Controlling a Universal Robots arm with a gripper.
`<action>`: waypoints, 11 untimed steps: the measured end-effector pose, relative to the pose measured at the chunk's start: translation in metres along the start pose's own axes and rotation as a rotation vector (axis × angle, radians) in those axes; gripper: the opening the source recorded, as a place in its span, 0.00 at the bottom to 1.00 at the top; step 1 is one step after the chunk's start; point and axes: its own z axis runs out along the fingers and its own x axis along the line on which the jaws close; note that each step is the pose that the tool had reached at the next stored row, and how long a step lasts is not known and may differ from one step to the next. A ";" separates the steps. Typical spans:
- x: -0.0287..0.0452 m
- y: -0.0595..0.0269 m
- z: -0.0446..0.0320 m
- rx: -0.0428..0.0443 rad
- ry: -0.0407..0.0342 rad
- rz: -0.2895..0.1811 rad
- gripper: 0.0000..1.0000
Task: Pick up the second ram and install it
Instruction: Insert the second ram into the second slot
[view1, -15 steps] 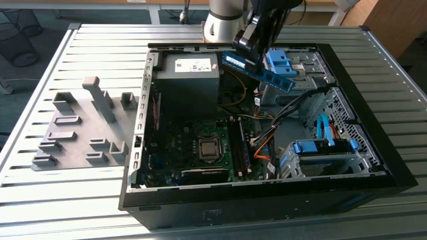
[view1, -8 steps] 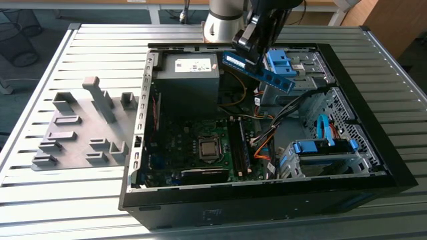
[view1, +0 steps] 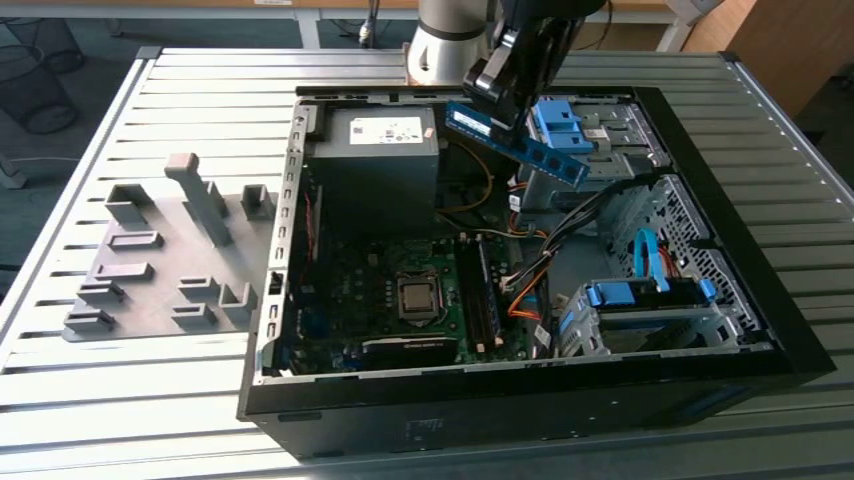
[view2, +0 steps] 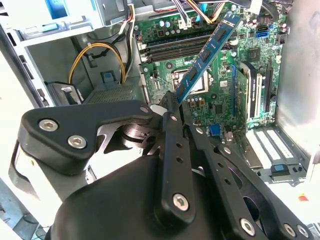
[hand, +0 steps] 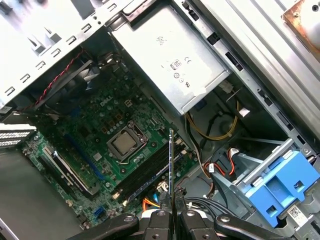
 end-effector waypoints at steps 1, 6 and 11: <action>0.0000 0.0000 0.0000 0.0000 -0.0001 0.002 0.14; 0.0000 0.0000 0.0000 0.0003 -0.0005 0.012 0.14; 0.0000 0.0000 0.0001 0.0007 -0.0009 0.024 0.14</action>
